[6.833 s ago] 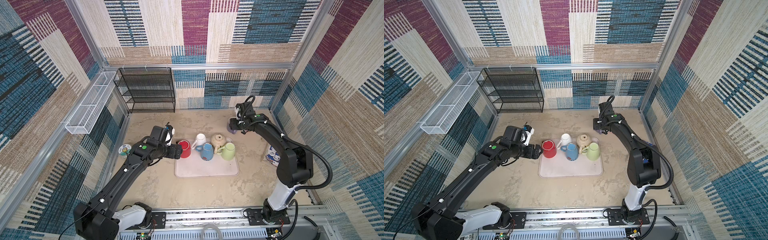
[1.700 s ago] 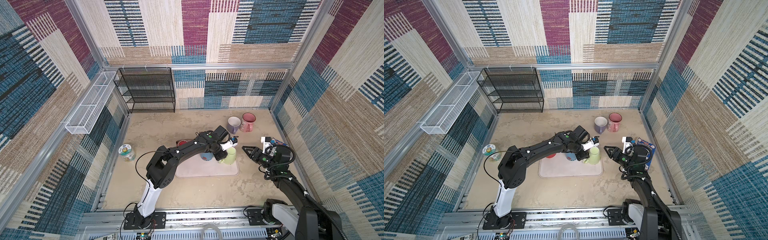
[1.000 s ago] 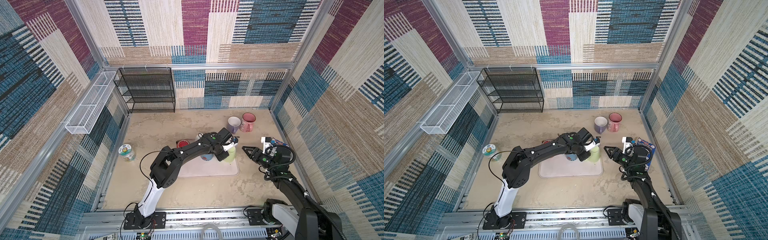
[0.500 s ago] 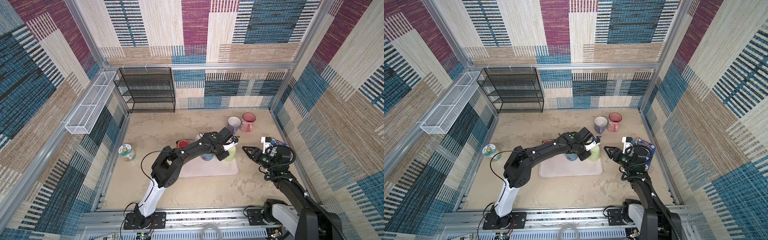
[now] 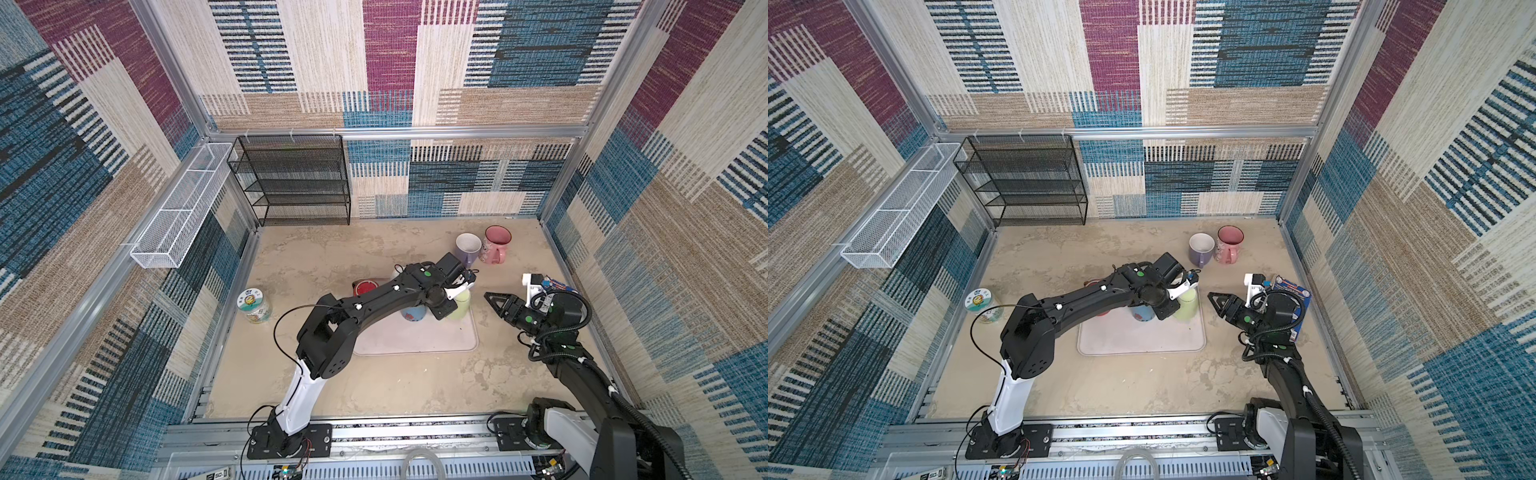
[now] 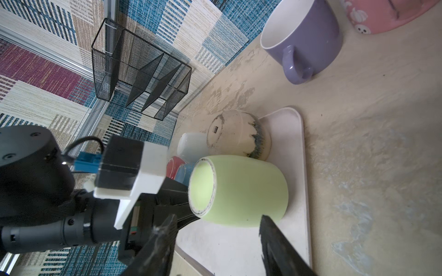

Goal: Turn the mug right side up
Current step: Pick up the mug from the tray.

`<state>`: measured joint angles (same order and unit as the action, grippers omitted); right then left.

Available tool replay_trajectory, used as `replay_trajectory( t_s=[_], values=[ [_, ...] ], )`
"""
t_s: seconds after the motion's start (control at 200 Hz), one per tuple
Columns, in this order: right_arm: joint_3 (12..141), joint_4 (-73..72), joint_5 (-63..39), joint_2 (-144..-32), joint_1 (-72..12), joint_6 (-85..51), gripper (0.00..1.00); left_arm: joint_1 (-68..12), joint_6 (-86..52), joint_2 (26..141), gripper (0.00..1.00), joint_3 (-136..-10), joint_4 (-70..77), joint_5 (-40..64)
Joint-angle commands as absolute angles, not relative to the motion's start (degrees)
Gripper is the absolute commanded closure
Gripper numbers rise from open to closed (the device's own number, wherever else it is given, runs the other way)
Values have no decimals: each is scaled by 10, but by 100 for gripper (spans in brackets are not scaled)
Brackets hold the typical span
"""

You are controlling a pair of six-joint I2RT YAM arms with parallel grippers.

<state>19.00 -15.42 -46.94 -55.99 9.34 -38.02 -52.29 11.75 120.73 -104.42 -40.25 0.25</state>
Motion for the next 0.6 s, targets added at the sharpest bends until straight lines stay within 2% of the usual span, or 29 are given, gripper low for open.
replay_trajectory(
  t_s=[0.0, 0.596],
  values=[
    [191, -165, -476, -558, 93, -373, 42, -523, 107, 1186, 100, -1046, -385, -6],
    [192, -163, -489, -526, 92, -345, 41, -506, 42, 1040, 100, -969, -396, 14]
  ],
)
